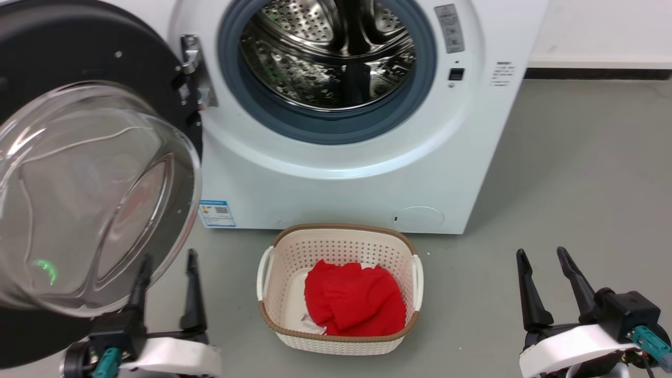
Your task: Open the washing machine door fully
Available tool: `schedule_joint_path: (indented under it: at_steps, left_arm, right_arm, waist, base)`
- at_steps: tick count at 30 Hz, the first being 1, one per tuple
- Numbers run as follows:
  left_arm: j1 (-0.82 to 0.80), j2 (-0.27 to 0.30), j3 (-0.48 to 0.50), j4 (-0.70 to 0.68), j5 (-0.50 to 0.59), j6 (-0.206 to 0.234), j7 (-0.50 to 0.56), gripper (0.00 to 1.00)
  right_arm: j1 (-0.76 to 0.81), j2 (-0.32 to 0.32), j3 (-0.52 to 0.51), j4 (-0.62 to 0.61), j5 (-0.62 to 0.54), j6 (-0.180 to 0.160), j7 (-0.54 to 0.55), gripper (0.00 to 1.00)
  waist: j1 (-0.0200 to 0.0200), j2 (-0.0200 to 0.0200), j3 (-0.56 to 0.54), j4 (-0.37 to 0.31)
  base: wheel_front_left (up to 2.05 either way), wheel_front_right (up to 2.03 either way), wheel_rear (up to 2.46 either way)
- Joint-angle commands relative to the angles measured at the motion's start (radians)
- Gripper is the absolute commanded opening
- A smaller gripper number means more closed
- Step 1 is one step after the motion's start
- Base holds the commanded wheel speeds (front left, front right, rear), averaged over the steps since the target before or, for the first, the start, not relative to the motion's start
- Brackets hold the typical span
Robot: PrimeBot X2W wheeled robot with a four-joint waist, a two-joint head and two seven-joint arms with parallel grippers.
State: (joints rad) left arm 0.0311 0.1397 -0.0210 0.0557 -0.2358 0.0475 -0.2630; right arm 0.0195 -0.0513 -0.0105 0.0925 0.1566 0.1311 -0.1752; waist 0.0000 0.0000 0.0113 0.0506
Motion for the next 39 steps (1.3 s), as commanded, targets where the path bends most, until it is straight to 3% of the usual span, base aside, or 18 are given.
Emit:
schedule_joint_path:
  at_steps: [1, 11, 35, 36, 39]
  left_arm:
    - [-0.014, -0.007, -0.01, 0.003, 0.009, -0.005, -0.002, 1.0]
    - [-0.037, -0.021, -0.033, -0.004, 0.053, -0.007, -0.002, 1.0]
    - [-0.031, -0.044, -0.003, 0.011, 0.069, -0.012, -0.002, 1.0]
    - [-0.026, -0.044, -0.004, 0.013, 0.065, -0.01, 0.0, 0.0]
    - [-0.021, -0.049, 0.001, 0.038, 0.044, -0.012, 0.01, 0.0]
  right_arm:
    - [-0.011, 0.002, 0.002, -0.009, -0.006, -0.001, -0.001, 1.0]
    - [0.006, 0.002, 0.01, -0.061, -0.036, -0.001, 0.013, 1.0]
    - [0.012, 0.002, 0.004, -0.062, -0.017, -0.001, 0.021, 1.0]
    - [0.006, 0.0, 0.005, -0.057, -0.016, 0.0, 0.021, 0.0]
    - [0.012, 0.0, 0.008, -0.04, 0.005, 0.0, 0.022, 0.0]
  waist:
    - [0.0, 0.0, -0.004, -0.016]
    - [0.0, 0.0, -0.008, -0.063]
    - [0.0, 0.0, -0.01, -0.047]
    - [0.0, 0.0, -0.01, -0.047]
    - [0.0, 0.0, -0.01, -0.047]
  base:
    - [0.0, 0.0, 0.0]
    - [0.0, 0.0, 0.0]
    - [0.0, 0.0, 0.0]
    - [0.0, 0.0, 0.0]
    - [0.0, 0.0, 0.0]
